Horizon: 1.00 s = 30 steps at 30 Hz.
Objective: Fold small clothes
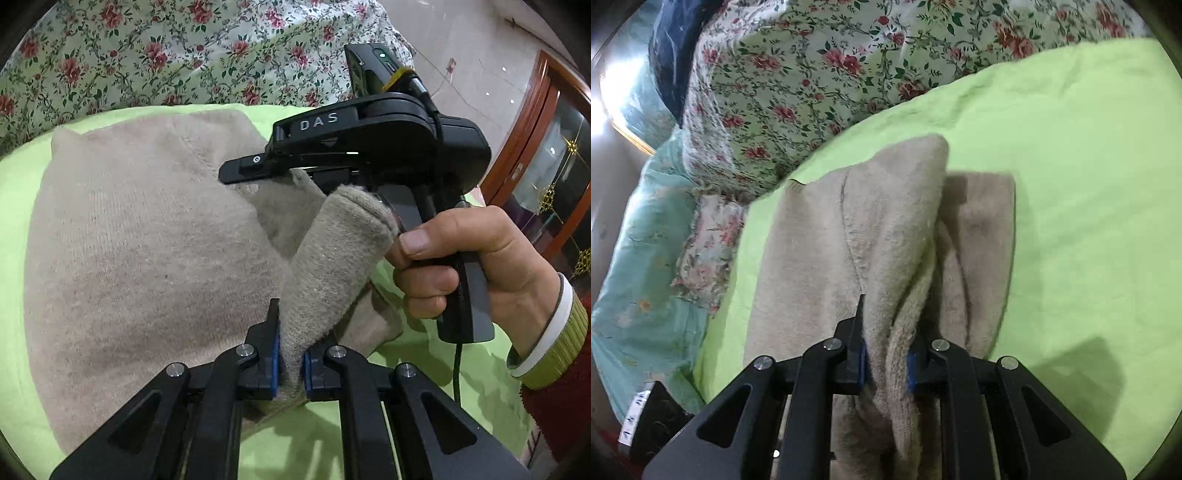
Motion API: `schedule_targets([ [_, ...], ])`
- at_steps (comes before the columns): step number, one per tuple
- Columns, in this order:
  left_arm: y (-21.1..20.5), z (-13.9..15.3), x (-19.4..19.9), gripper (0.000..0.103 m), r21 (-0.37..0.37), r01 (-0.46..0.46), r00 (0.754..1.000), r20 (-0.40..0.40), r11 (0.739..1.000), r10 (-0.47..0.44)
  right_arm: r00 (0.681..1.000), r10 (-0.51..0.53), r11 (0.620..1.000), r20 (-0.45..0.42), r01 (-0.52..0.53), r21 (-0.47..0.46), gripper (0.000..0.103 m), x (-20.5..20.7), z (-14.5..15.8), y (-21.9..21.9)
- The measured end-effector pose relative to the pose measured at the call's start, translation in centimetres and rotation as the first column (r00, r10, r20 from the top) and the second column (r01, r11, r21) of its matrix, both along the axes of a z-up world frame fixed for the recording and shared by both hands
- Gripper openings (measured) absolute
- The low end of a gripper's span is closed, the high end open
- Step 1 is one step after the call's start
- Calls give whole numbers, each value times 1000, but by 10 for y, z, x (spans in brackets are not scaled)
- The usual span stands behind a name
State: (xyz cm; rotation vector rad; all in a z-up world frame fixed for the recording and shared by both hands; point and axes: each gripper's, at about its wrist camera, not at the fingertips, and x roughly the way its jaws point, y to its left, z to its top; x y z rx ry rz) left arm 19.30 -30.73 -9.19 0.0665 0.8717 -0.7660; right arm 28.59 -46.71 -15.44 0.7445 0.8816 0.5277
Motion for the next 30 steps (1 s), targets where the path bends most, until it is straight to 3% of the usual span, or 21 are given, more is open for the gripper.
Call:
schedule_targets([
  [7,20,5,-17,15,17,41,998,-48,999,-40,1000,-16,996,22,17,-82,17,-7,4,6],
  [9,33,12,-23,27,-13,49,997,-56,999,-49,999,-29,993,27,32,-114,17,-15,7,7],
  [11,53,20,-28,57,-41,19,997,-71,999,-22,999,-44,989,31,47,-141,17,-23,9,9],
  [13,79,30,-31,69,-71,-41,997,-68,997,37,999,-48,982,19,51,-184,17,-28,10,12],
  [15,100,38,-27,75,-85,-93,994,-67,992,88,997,-80,978,5,80,-195,25,-32,12,8],
  [16,112,42,-20,83,-90,-129,990,-68,988,124,995,-101,976,4,100,-192,28,-35,14,4],
  [21,144,33,34,86,-100,-210,970,-146,973,194,987,-146,981,65,153,-119,65,-55,25,-12],
  [27,143,0,85,86,-128,-199,945,-288,972,156,997,-76,989,-3,75,-128,65,-49,9,-5],
  [30,135,-23,107,98,-153,-181,923,-368,972,114,997,-55,995,-51,51,-82,65,-35,-6,-5],
])
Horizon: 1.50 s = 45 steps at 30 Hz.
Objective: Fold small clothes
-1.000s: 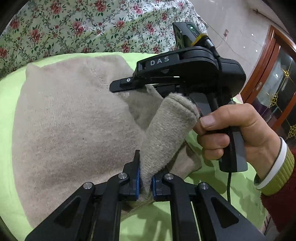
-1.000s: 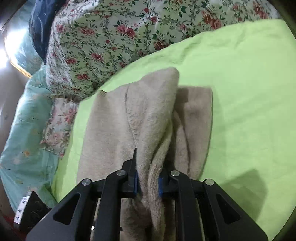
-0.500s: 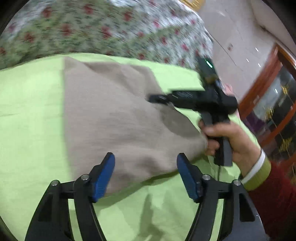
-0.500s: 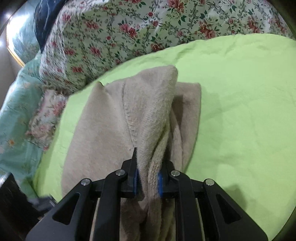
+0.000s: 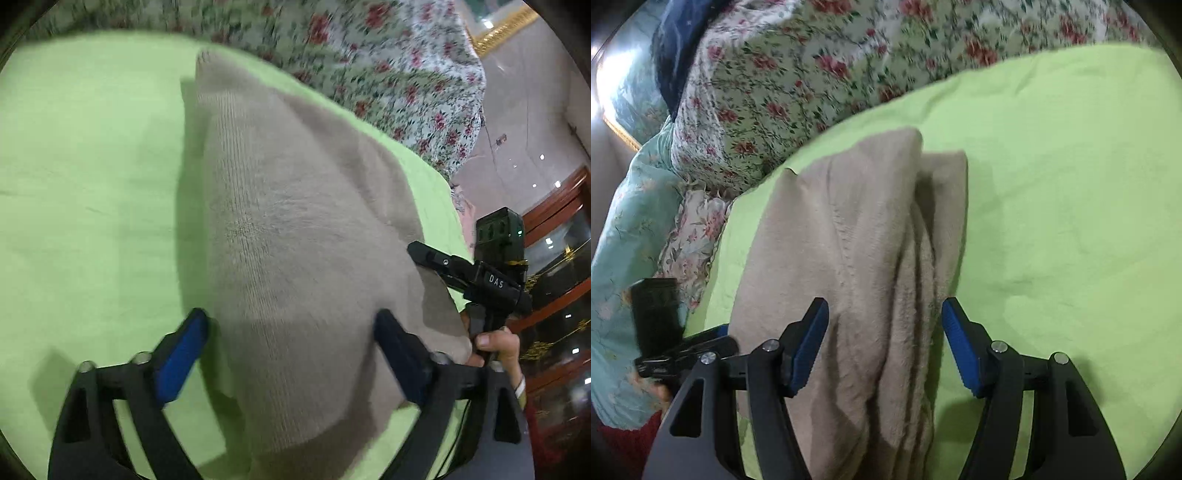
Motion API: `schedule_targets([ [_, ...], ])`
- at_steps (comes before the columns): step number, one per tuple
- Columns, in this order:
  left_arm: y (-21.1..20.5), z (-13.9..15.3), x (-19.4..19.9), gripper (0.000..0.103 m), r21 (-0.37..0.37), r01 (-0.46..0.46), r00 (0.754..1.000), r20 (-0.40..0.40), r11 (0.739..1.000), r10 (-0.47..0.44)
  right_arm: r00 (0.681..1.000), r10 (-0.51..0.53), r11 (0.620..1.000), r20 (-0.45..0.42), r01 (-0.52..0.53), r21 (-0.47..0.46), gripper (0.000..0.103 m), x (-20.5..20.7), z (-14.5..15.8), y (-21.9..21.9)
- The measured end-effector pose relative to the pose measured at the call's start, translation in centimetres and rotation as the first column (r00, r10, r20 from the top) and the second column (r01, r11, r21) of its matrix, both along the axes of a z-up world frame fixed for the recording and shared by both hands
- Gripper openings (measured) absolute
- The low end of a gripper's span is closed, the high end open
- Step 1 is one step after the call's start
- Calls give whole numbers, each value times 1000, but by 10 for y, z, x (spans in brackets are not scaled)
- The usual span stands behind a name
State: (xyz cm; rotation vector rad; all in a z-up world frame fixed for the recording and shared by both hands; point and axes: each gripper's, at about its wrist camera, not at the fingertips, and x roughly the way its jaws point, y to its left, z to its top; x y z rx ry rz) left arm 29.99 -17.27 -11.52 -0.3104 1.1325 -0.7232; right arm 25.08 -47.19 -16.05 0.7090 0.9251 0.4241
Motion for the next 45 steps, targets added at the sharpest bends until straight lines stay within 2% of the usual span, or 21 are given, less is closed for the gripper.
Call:
schedule_targets([
  [3,-10,-16,15,97,-41,26,1000,-15,999,-27,999,7,999,-47,-5,54,62,12,-15,3],
  [4,-12,-16,16,91,-43,31,999,5,999,-31,998,9,995,-58,-3,99,58,17,-21,3],
  [5,-14,-17,17,73,-44,39,999,25,998,-38,998,16,990,-67,-7,138,46,20,-25,5],
  [6,-17,-17,20,68,-47,50,999,14,998,-50,996,26,984,-85,-10,180,37,24,-30,7],
  [8,-12,-12,19,49,-79,48,999,-4,996,-48,997,15,989,-76,-4,151,32,23,-26,12],
  [11,5,12,2,45,-91,36,999,34,995,-33,1000,17,984,-23,-12,176,29,8,-4,21],
  [14,42,39,-31,45,-105,23,995,95,994,-14,997,57,977,47,-65,202,29,-16,23,50],
  [16,81,56,-62,45,-98,5,991,133,995,8,992,86,967,92,-105,232,29,-28,35,73],
  [20,147,69,-103,45,-51,-44,985,165,998,52,973,162,941,165,-202,270,29,-40,50,139],
  [24,205,68,-121,45,-2,-114,982,149,994,113,957,243,913,159,-281,295,29,-36,45,207],
  [27,233,65,-131,45,12,-159,976,154,987,156,951,272,901,144,-305,310,29,-30,41,241],
  [30,254,55,-137,46,5,-188,971,153,982,185,948,286,898,142,-317,306,29,-25,39,261],
  [33,268,28,-140,47,5,-202,973,113,979,201,947,302,908,111,-321,268,29,-21,32,277],
  [36,273,2,-138,53,-23,-215,973,79,976,216,952,299,927,69,-307,214,30,-23,20,284],
  [38,284,-8,-139,64,-71,-225,973,43,972,228,955,291,927,54,-295,231,31,-24,13,281],
  [40,289,-10,-141,73,-71,-243,969,25,967,246,956,289,933,52,-293,209,33,-26,15,284],
  [41,291,-6,-143,77,-47,-261,964,33,964,262,955,293,935,51,-298,193,37,-26,18,284],
  [45,303,22,-158,79,43,-322,939,144,946,313,963,267,959,39,-269,83,50,-30,39,276],
])
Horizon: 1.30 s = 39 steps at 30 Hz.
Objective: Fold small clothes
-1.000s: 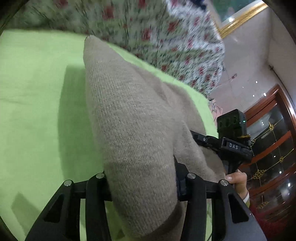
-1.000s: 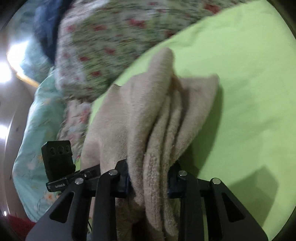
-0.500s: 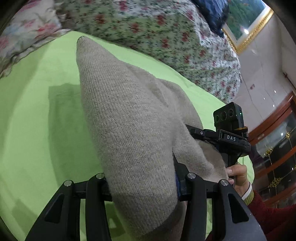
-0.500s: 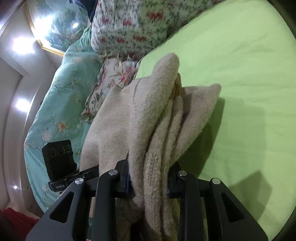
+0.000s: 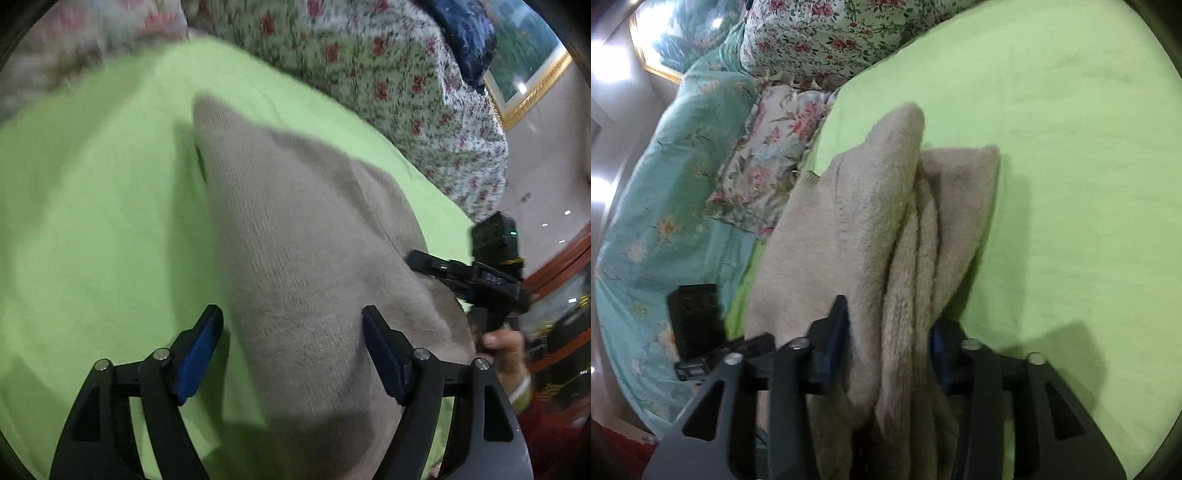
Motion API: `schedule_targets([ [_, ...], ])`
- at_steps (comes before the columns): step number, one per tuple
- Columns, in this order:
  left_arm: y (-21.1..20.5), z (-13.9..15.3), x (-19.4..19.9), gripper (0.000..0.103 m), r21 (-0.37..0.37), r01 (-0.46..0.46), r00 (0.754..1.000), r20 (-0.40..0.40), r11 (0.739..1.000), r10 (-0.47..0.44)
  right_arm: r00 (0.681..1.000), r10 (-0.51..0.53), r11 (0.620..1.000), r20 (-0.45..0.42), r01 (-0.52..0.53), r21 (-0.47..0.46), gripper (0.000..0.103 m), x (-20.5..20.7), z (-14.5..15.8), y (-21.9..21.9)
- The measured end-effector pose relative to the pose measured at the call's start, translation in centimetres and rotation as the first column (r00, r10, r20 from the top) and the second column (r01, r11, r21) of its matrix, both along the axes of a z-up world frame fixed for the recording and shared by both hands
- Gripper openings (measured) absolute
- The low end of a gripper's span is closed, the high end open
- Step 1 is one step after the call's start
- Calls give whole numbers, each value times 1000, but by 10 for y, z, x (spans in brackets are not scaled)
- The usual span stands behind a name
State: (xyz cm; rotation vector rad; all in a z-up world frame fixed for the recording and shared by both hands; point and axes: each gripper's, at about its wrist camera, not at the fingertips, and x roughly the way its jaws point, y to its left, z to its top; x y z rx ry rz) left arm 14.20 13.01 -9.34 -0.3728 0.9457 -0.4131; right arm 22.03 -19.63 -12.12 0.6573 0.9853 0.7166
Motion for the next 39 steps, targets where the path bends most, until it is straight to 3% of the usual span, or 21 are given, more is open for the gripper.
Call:
schedule_targets([
  [2,8,14,-3,79,51,-51,998,45,997,48,997,-61,996,52,64,-61,50,-4,15,-12],
  [5,16,26,7,78,125,-145,987,88,982,135,986,-106,990,125,116,-76,50,8,37,-20],
  [9,10,25,30,71,157,-177,984,63,972,169,988,-100,987,122,114,-113,49,42,38,0],
  [10,6,23,35,70,176,-178,984,53,968,171,992,-89,985,92,101,-142,45,55,32,9],
  [11,2,23,39,67,196,-175,984,51,965,169,995,-75,986,68,84,-145,17,62,28,16],
  [12,-1,24,40,65,214,-173,985,56,961,164,995,-76,988,65,84,-130,9,65,27,17],
  [15,-11,23,42,66,280,-165,986,70,946,152,966,-142,988,215,150,-22,8,46,55,-4],
  [16,-15,19,45,67,296,-153,988,64,943,141,963,-158,985,216,169,-32,8,45,56,-10],
  [20,-23,5,48,69,339,-142,990,48,930,133,984,-150,974,94,163,-155,8,63,16,-7],
  [22,-27,11,45,69,362,-149,989,54,920,139,991,-133,980,28,135,-148,9,70,-5,-6],
  [24,-27,22,33,67,373,-152,988,79,915,132,988,-154,981,17,155,-117,17,65,-5,-12],
  [29,-21,36,-34,67,335,-138,985,145,932,94,978,-181,979,108,189,-70,19,0,33,-42],
  [31,-20,35,-65,67,314,-151,979,177,937,98,978,-169,983,125,176,-47,25,-30,41,-47],
  [33,-21,27,-97,67,297,-144,979,184,944,92,976,-169,984,135,176,-42,37,-59,42,-52],
  [36,-27,14,-135,67,299,-141,980,177,944,90,976,-163,986,144,167,-16,38,-102,34,-57],
  [39,-32,2,-149,67,294,-131,983,161,947,86,975,-170,985,140,173,-11,38,-132,25,-55],
])
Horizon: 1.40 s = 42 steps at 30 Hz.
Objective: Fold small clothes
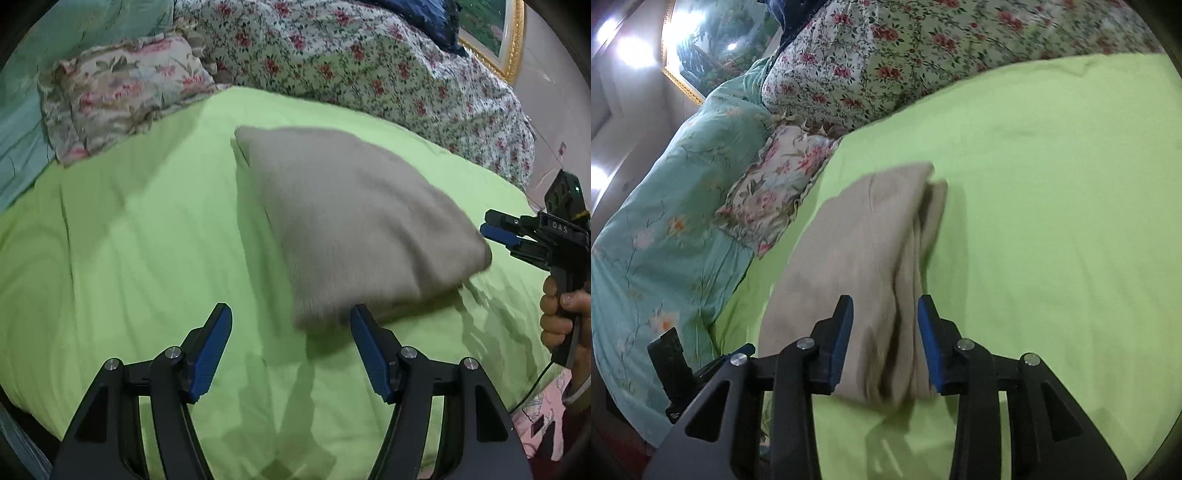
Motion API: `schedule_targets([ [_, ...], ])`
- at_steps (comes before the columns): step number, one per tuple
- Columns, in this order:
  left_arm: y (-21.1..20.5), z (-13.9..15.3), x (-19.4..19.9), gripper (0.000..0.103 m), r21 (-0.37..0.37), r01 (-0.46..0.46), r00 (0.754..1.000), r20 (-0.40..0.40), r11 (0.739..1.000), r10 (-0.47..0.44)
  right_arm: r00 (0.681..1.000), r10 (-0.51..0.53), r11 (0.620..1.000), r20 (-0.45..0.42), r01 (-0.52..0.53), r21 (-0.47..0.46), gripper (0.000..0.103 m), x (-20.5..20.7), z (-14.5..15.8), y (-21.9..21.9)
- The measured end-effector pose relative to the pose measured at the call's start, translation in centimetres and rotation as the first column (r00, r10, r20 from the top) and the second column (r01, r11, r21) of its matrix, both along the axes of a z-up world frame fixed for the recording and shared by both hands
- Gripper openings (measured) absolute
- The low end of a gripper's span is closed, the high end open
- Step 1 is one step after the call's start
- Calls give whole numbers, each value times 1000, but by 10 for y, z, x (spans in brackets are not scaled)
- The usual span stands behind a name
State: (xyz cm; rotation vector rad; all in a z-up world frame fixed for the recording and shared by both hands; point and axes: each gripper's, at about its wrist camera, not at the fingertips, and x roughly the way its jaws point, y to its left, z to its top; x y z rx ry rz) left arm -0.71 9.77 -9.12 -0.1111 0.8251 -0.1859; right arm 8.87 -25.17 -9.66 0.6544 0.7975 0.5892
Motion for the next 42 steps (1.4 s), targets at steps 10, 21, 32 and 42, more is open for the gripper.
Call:
schedule_targets([
  [10,-13,-14,20,63,66,-70,997,33,995,68,997,81,996,19,-80,-43,38,-12,-9,40],
  [21,-35,-21,24,9,150,-117,992,-19,982,121,979,96,995,180,-92,-28,6,-18,29,20],
  [32,-20,-31,29,10,45,-92,989,-114,995,96,993,113,963,-33,-118,-244,5,3,-38,39],
  [42,-21,27,-1,11,-82,188,981,-33,979,-191,998,55,998,-17,-55,-42,39,16,5,1],
])
